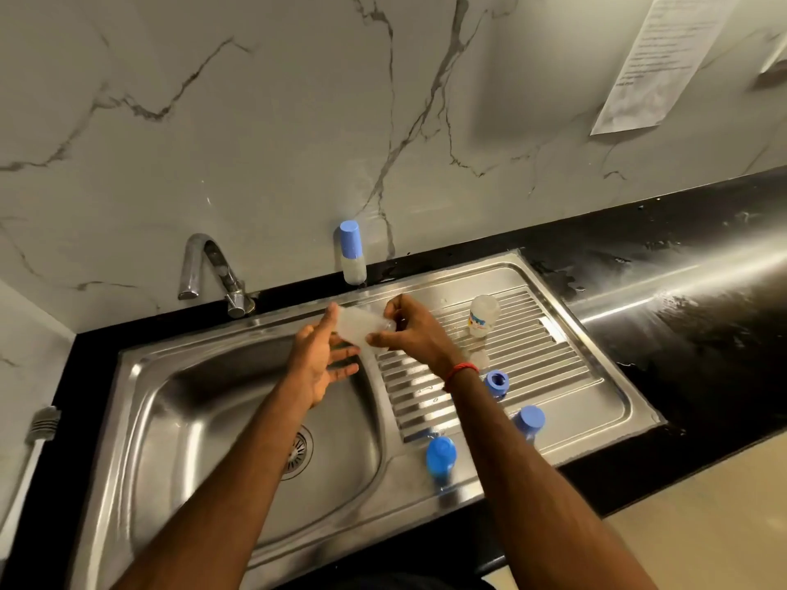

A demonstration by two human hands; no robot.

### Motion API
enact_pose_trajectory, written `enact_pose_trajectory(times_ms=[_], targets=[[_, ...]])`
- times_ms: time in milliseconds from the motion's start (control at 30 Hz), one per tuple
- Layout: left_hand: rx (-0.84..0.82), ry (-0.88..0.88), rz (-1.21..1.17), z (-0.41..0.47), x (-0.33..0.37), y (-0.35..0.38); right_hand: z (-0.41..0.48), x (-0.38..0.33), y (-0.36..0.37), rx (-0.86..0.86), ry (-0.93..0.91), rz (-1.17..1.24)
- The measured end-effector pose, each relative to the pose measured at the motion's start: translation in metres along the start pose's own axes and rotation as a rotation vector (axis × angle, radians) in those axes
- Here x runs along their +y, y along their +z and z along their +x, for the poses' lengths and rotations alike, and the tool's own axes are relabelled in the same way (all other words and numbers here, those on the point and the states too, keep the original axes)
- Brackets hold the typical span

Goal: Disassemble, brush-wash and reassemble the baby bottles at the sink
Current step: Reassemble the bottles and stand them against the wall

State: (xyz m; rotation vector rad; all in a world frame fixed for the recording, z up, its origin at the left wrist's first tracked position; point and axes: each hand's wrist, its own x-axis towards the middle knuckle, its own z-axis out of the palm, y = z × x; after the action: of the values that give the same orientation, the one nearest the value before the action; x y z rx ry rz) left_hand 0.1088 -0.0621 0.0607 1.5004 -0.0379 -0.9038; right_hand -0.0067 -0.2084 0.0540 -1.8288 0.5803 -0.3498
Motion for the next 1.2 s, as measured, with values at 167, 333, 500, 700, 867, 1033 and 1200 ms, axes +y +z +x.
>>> enact_pose_trajectory(times_ms=[167,333,500,700,867,1033,1200], targets=[[0.042,-0.086,-0.177,-0.007,-0.011,-0.007,-0.023,-0.004,0.026,-0.100,-0.033,-0.143],[0.079,0.001,-0.120,-0.012,-0.019,-0.001,-0.039,-0.005,0.025,-0.165,-0.015,-0.212],[-0.022,0.119,-0.035,-0.025,-0.024,0.015,-0.048,0.008,0.007,-0.225,0.029,-0.178],[-0.091,0.215,0.113,-0.021,-0.033,0.022,-0.052,0.034,-0.024,-0.139,0.116,-0.288],[-0.154,0.235,0.199,-0.017,-0.034,0.030,-0.046,0.057,-0.058,0.093,0.224,-0.462],[-0.208,0.285,0.299,-0.016,-0.033,0.038,-0.040,0.073,-0.072,0.269,0.297,-0.670],[-0.249,0.303,0.387,-0.008,-0.030,0.043,-0.030,0.087,-0.079,0.323,0.363,-0.917]])
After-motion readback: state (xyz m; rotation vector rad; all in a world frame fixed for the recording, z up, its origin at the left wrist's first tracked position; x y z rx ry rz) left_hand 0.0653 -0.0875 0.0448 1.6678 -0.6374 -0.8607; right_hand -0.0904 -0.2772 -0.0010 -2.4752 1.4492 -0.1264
